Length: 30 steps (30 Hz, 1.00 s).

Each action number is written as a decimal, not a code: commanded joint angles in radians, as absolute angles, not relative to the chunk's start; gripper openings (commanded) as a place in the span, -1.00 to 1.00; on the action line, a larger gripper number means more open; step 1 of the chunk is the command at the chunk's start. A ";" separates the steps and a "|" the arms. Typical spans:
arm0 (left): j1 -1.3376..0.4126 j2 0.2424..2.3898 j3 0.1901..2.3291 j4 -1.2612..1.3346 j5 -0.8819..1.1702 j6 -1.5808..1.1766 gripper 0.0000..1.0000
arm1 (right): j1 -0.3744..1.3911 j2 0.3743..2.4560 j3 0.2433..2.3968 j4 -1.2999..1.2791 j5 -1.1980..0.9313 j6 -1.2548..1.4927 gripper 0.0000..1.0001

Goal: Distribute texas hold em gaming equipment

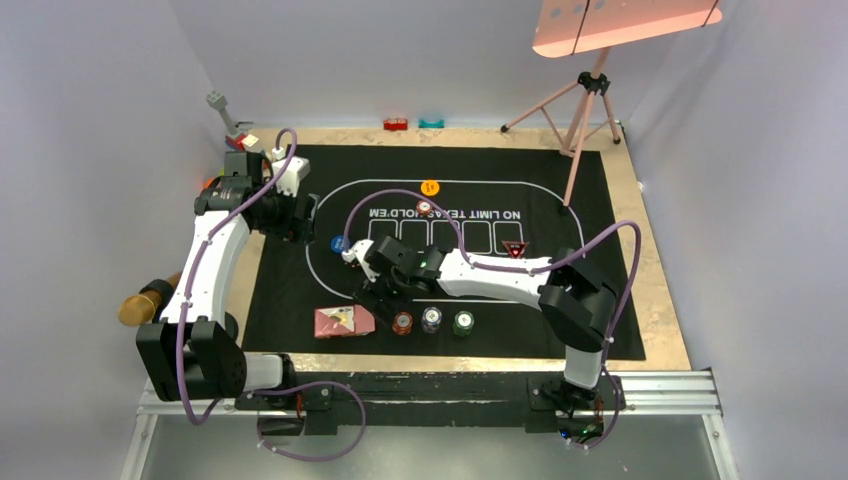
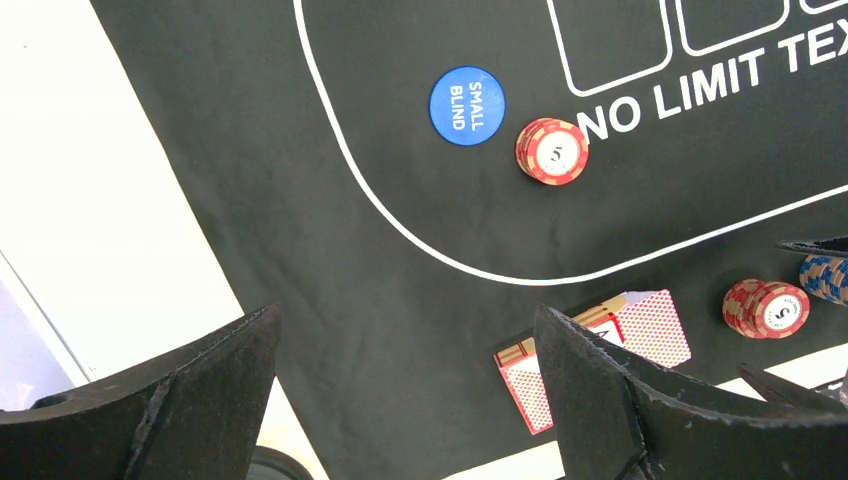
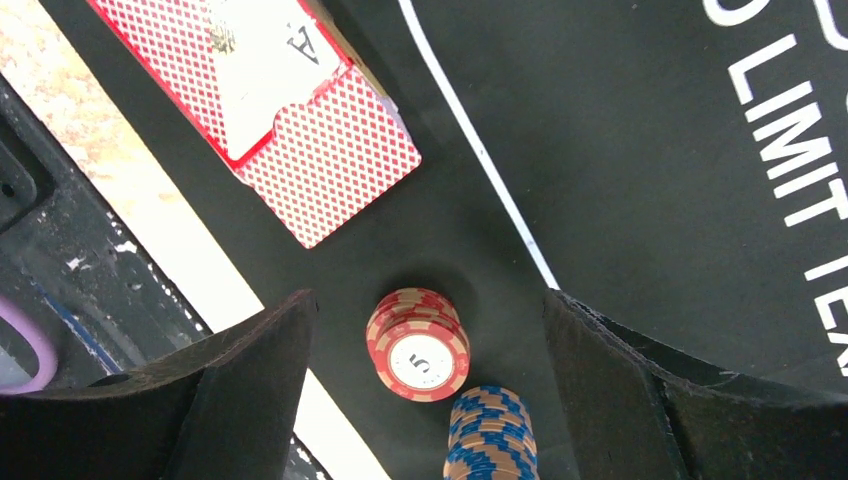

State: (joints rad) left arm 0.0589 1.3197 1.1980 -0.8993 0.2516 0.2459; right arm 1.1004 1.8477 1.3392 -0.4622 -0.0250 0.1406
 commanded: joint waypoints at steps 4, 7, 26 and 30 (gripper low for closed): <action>0.067 1.289 1.196 -0.874 0.240 0.241 0.99 | 1.119 1.841 1.295 -0.439 -0.065 0.124 0.73; 0.067 1.289 1.198 -0.876 0.241 0.242 0.99 | 1.123 1.847 1.276 -0.441 -0.064 0.119 0.73; 0.066 1.285 1.197 -0.875 0.235 0.245 0.99 | 1.153 1.908 1.243 -0.437 -0.053 0.111 0.37; 0.067 1.284 1.198 -0.875 0.234 0.247 0.99 | 1.154 1.900 1.246 -0.438 -0.035 0.108 0.25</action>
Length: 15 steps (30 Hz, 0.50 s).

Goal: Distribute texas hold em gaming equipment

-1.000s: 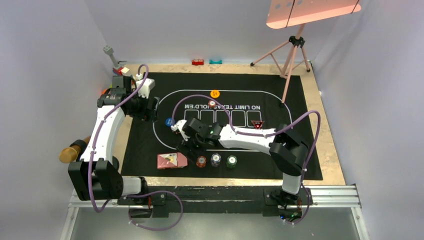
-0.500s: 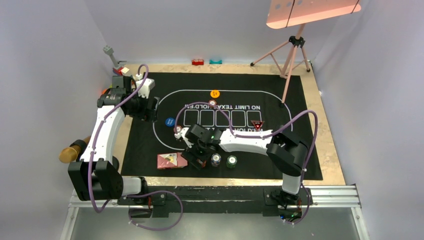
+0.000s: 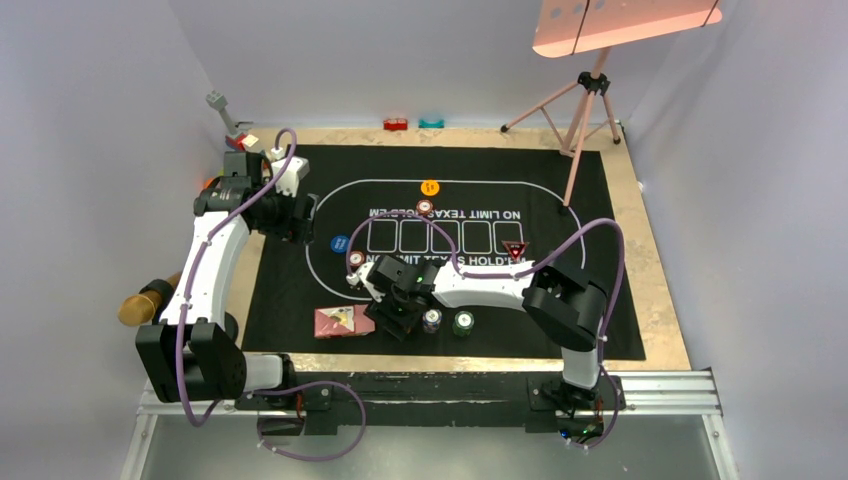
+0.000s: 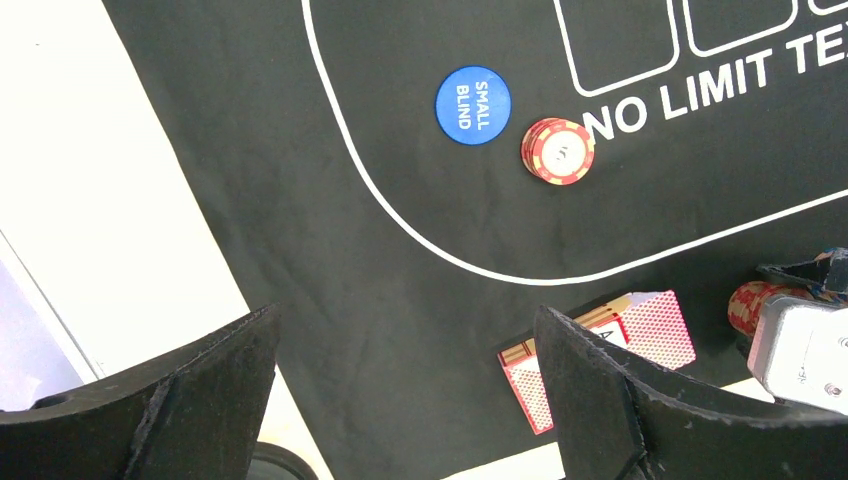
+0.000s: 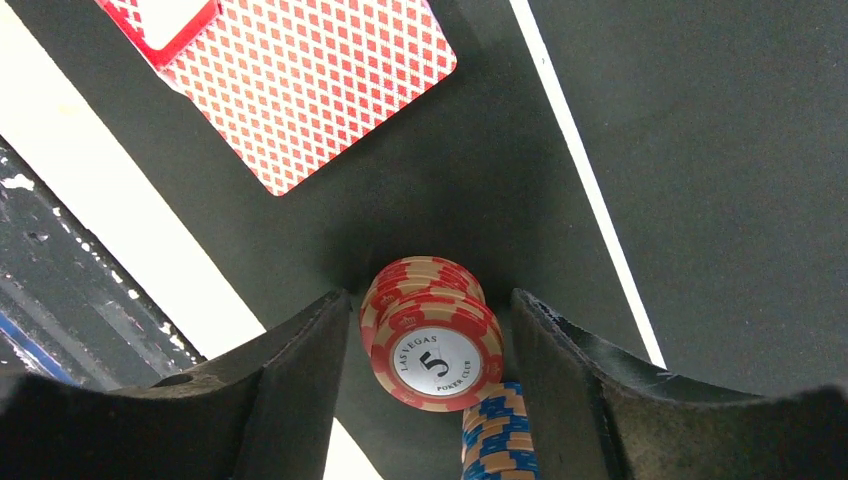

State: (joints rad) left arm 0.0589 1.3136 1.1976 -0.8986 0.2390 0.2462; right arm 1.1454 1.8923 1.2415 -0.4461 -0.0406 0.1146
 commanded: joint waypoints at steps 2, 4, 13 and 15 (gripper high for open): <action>0.067 1.283 1.199 -0.874 0.234 0.248 0.99 | 1.154 1.900 1.252 -0.448 -0.027 0.105 0.14; 0.067 1.283 1.200 -0.875 0.232 0.249 0.99 | 1.153 1.898 1.255 -0.455 -0.022 0.102 0.01; 0.067 1.283 1.203 -0.875 0.232 0.250 0.99 | 1.154 1.858 1.265 -0.475 -0.003 0.100 -0.77; 0.067 1.282 1.203 -0.875 0.232 0.250 0.99 | 1.154 1.846 1.277 -0.486 -0.003 0.098 -0.86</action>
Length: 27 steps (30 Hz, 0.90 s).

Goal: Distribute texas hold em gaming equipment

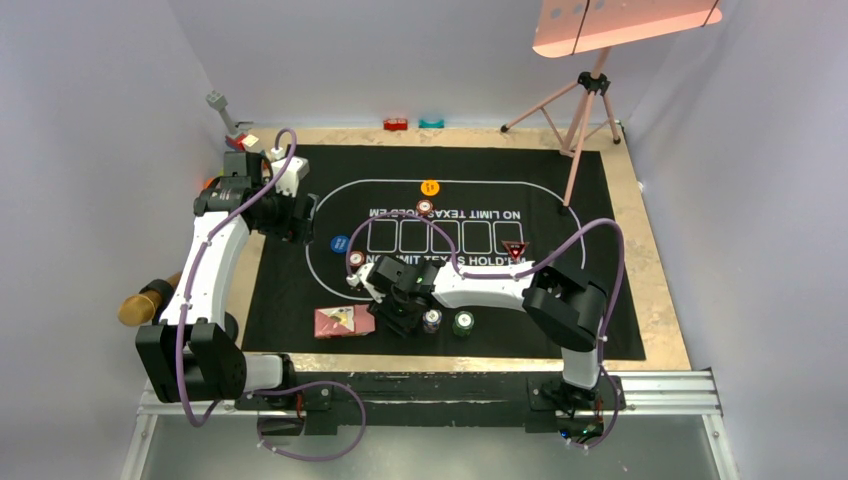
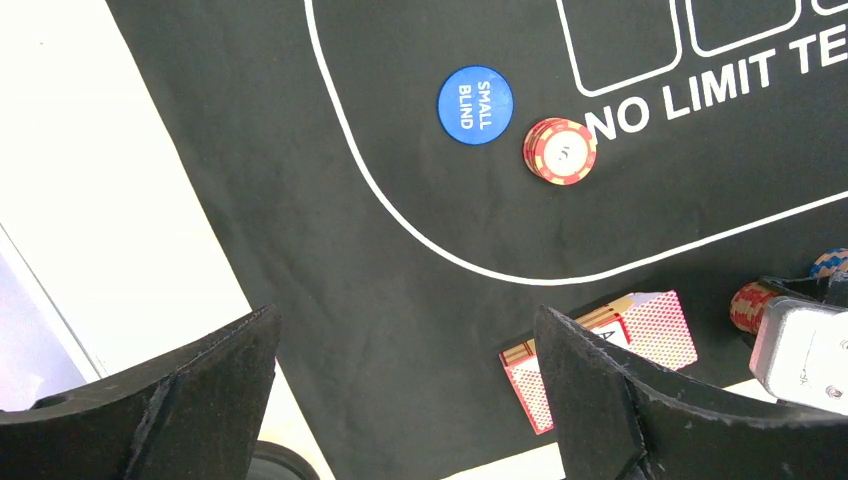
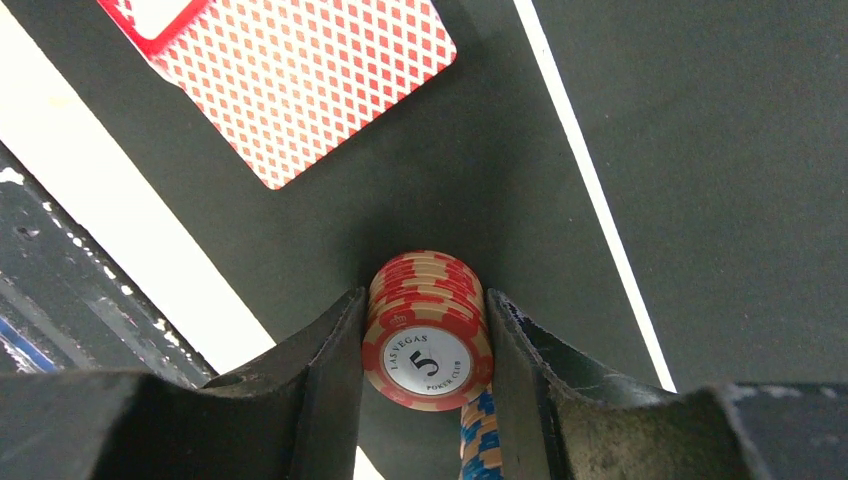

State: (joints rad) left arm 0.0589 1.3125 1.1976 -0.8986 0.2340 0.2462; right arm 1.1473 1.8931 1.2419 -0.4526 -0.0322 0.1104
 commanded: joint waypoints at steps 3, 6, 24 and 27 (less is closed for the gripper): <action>0.067 1.280 1.203 -0.875 0.231 0.252 0.99 | 1.154 1.821 1.299 -0.497 -0.002 0.108 -0.94; 0.067 1.278 1.204 -0.877 0.232 0.253 0.99 | 1.151 1.801 1.330 -0.510 0.055 0.116 -1.00; 0.066 1.274 1.209 -0.883 0.236 0.257 0.99 | 0.715 1.617 1.239 -0.531 0.243 0.369 -1.00; 0.066 1.273 1.209 -0.884 0.237 0.260 0.99 | 0.621 1.573 1.136 -0.512 0.256 0.438 -1.00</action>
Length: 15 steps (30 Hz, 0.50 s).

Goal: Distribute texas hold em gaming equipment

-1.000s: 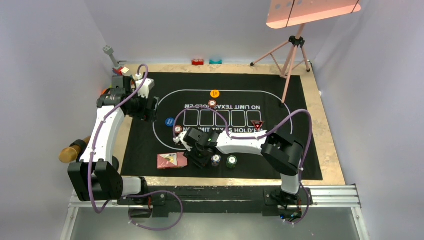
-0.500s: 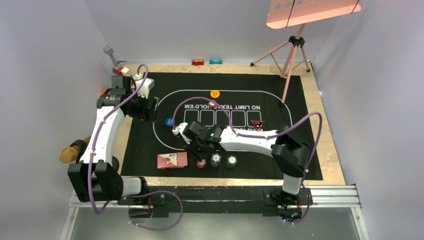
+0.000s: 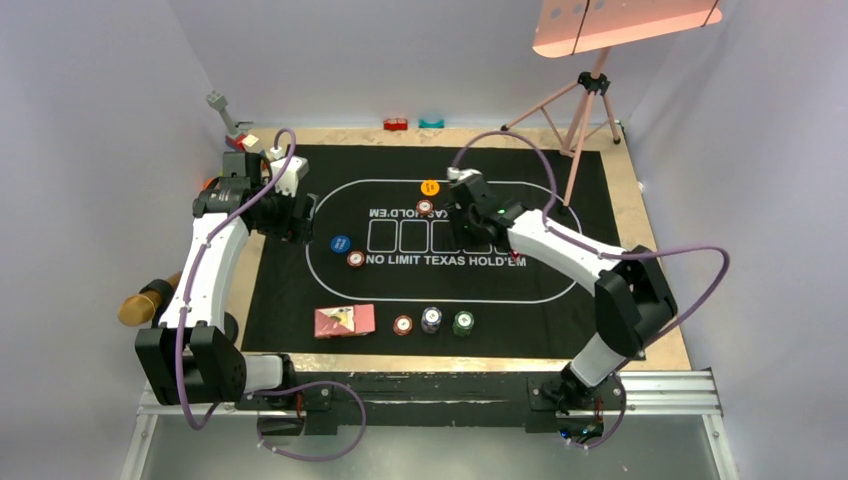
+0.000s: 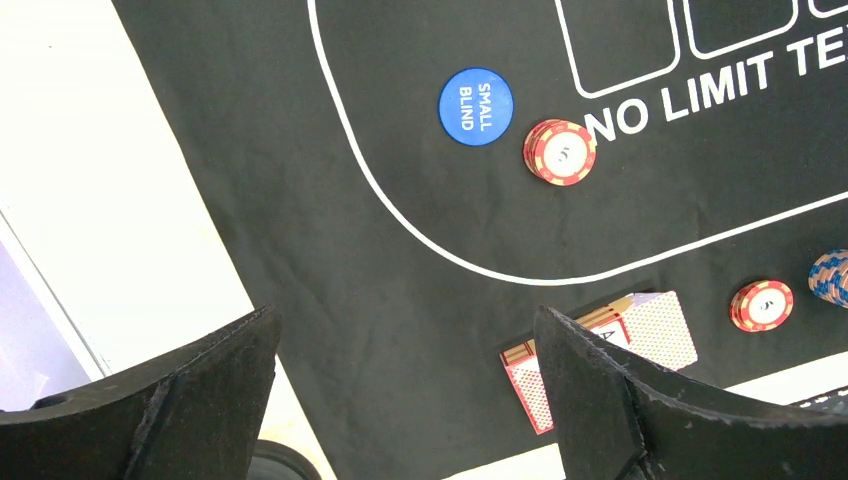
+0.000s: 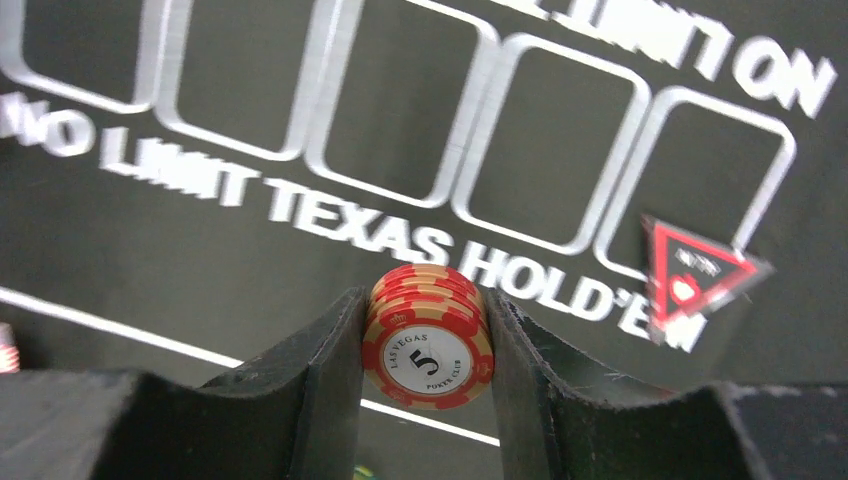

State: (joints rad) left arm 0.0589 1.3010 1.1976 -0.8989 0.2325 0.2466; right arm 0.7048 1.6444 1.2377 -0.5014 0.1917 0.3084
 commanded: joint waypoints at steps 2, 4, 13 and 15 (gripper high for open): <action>0.066 1.275 1.210 -0.884 0.236 0.260 0.99 | 0.567 1.551 1.068 -0.493 0.239 0.467 -1.00; 0.067 1.275 1.212 -0.885 0.238 0.259 0.99 | 0.528 1.539 1.017 -0.478 0.236 0.490 -1.00; 0.067 1.277 1.206 -0.886 0.242 0.261 0.99 | 0.460 1.570 0.921 -0.418 0.231 0.547 -1.00; 0.067 1.277 1.206 -0.887 0.241 0.261 0.99 | 0.459 1.590 0.924 -0.411 0.230 0.548 -1.00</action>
State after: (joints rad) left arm 0.0589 1.3010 1.1976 -0.8993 0.2333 0.2474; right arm 0.4694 1.5734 0.9188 -0.4858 0.2184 0.5068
